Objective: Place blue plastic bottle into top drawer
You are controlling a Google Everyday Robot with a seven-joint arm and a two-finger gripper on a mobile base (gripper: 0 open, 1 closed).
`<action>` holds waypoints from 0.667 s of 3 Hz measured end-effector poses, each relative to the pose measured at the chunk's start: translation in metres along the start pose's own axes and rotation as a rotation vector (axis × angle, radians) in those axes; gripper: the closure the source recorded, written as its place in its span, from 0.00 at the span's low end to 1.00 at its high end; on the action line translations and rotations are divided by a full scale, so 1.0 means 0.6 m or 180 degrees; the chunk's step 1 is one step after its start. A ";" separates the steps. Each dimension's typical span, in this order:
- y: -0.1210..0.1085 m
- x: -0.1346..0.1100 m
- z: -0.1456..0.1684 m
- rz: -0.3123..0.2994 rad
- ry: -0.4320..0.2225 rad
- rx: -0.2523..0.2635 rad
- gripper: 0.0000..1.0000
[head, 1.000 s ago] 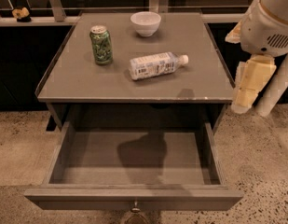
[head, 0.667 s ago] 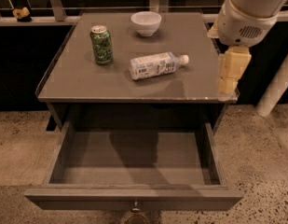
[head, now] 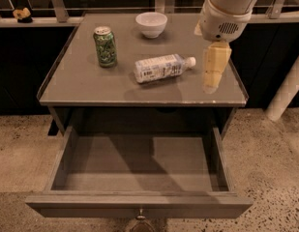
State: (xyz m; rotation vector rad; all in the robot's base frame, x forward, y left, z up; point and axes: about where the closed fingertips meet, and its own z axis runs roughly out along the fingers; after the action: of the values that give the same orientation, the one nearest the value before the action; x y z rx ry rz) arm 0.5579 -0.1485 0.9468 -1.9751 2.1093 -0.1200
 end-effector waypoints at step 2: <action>-0.097 -0.009 0.051 -0.0489 -0.0313 -0.0185 0.00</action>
Offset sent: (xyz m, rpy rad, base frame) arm 0.1175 0.0110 -0.0162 0.0679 0.0931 0.3542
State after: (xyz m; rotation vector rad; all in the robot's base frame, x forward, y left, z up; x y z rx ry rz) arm 0.6219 -0.1445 0.9310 -2.1296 1.9203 0.0108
